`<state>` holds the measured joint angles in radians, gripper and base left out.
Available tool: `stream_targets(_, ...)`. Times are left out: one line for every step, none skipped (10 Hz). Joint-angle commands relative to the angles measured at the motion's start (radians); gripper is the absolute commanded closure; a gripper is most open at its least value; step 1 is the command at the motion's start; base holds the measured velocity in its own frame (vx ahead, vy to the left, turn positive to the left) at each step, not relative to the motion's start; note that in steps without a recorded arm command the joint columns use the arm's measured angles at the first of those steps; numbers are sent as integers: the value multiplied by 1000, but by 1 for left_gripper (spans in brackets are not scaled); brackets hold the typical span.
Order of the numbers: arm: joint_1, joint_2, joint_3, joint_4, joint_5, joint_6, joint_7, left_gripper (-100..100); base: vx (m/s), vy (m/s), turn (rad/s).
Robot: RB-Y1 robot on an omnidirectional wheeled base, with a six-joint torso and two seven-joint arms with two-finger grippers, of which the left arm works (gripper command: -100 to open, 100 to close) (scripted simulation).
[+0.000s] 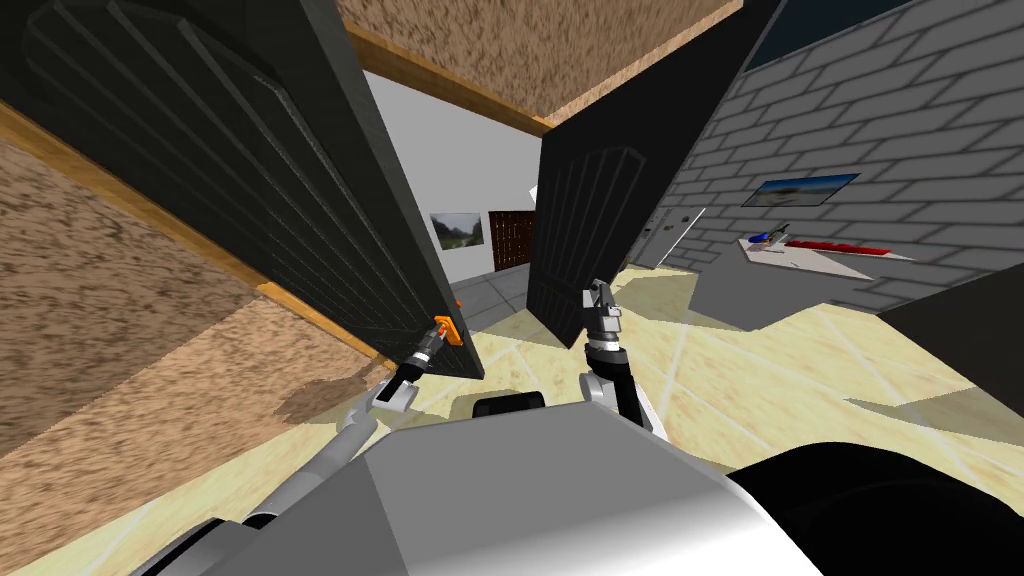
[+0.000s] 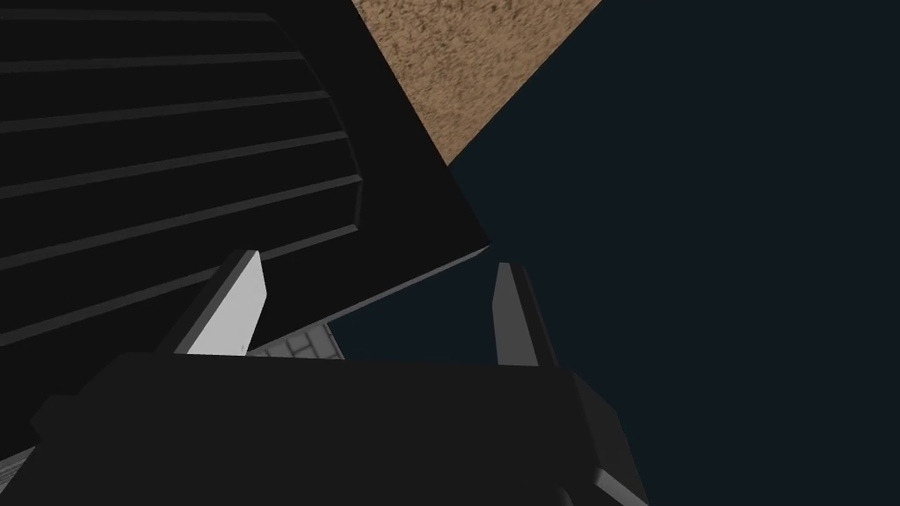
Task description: Pull the door open
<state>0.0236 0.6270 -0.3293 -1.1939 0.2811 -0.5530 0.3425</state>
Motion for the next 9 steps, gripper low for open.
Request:
stream_targets(12,20,-11,-8,3,-17,13,100,-180,104,-68)
stream_targets(18,33,-21,-12,5,-28,21,100,-157,136,-71)
stream_targets(24,48,-31,-16,7,-39,30,100,-165,112,-94)
stream_targets(22,34,-30,-16,5,-28,22,100,-78,38,-26)
stream_targets(32,55,-45,-15,6,-52,36,100,-130,78,-127)
stream_targets(34,61,-48,-14,6,-60,39,100,-180,139,-151)
stream_targets(38,74,-56,-13,7,-76,48,100,-196,133,-141)
stream_targets(43,89,-65,-12,9,-94,57,100,-190,117,-163)
stream_targets(45,97,-69,-12,9,-103,61,100,-156,97,-101)
